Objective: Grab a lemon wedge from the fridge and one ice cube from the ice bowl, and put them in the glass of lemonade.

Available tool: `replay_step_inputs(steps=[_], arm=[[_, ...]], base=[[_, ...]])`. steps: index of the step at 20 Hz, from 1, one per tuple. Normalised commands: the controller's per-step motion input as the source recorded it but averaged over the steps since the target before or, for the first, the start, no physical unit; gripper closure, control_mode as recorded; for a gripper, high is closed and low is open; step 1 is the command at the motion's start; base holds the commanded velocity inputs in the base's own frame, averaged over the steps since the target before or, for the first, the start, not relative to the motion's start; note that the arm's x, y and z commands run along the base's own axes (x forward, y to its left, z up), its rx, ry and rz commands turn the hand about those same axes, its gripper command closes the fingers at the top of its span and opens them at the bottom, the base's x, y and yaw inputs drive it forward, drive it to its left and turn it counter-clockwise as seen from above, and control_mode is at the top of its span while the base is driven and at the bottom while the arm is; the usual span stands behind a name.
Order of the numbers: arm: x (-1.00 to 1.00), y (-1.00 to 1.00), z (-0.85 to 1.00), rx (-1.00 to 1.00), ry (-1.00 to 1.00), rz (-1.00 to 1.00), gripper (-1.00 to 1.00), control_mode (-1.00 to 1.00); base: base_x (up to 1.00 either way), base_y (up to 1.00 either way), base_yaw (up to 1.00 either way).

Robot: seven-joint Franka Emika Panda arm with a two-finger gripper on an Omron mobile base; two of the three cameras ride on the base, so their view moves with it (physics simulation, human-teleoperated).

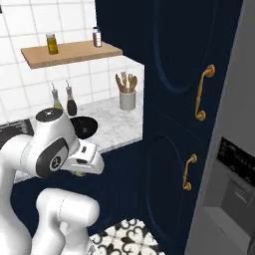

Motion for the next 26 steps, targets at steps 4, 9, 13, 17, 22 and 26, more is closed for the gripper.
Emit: replay_step_inputs(steps=[4, 9, 13, 17, 22, 26], arm=[[0.00, 0.00, 0.00, 0.00, 0.00, 0.00, 1.00, 1.00], [0.00, 0.00, 0.00, 0.00, 0.00, 0.00, 1.00, 1.00], [0.09, 0.00, -0.23, 0.00, 0.03, 0.28, 1.00, -1.00], [0.22, 0.07, -0.44, 0.00, 0.06, 0.47, 1.00, -1.00], [0.01, 0.15, -0.34, -0.06, 0.00, 0.33, 1.00, -1.00], [0.00, 0.20, -0.08, -0.14, -0.03, 0.24, 1.00, -1.00]], base=[[1.00, 0.16, 0.64], [0.92, 0.09, 0.61], [0.19, 0.00, 0.30], [0.00, 0.00, 0.00], [0.00, 0.00, 0.00], [0.00, 0.00, 0.00]])
